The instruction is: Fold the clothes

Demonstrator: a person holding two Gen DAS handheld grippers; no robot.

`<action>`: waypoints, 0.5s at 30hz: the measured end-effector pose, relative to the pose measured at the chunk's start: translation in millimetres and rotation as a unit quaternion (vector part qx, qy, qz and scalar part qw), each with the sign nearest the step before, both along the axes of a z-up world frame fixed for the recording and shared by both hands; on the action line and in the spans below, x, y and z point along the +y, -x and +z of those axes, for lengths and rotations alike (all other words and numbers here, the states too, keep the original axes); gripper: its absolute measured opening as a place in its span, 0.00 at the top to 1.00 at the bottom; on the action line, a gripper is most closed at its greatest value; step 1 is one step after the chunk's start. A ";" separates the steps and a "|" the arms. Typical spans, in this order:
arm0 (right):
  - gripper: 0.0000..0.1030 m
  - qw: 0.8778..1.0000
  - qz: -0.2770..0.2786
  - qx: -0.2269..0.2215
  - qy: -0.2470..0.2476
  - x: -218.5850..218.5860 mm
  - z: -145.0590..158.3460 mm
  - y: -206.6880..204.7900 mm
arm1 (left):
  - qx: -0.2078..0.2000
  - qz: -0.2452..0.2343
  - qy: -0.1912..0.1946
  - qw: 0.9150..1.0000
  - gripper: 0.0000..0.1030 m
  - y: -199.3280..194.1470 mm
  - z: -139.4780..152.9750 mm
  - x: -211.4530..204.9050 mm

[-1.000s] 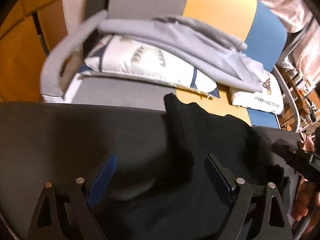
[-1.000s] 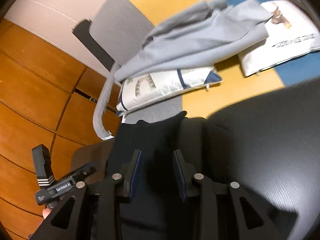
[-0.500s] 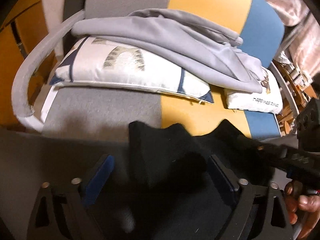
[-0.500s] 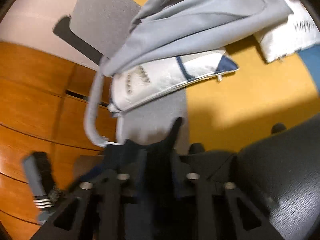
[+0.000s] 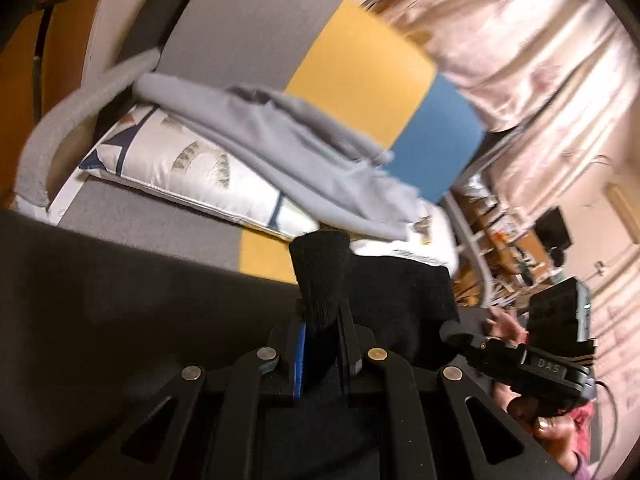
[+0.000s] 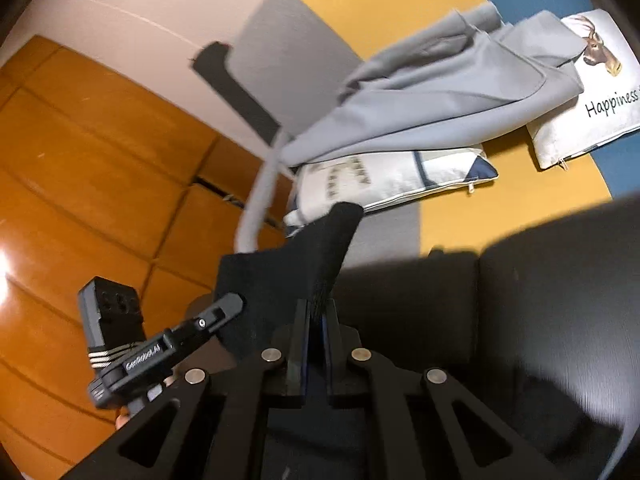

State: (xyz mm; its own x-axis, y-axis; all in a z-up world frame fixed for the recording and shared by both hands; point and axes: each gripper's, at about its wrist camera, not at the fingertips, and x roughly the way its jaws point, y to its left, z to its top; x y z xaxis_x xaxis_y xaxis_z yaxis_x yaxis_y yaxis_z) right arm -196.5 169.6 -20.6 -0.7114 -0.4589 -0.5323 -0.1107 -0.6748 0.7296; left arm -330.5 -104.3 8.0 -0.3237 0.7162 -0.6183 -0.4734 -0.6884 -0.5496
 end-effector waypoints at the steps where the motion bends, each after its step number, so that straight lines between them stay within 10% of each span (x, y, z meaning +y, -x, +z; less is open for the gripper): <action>1: 0.96 1.000 0.003 0.009 0.002 -3.8 6.3 -14.6 | 0.004 -0.005 -0.008 1.000 0.87 -14.4 4.7 -10.3; 8: 0.96 1.000 0.003 0.020 -0.009 -36.1 -6.2 -137.9 | 0.033 -0.010 -0.008 0.999 0.87 -124.2 -9.5 -69.6; 15: 0.80 0.993 -0.031 -0.072 -0.085 -68.3 -61.1 -213.7 | 0.005 0.024 0.034 0.999 0.86 -194.4 -65.5 -109.9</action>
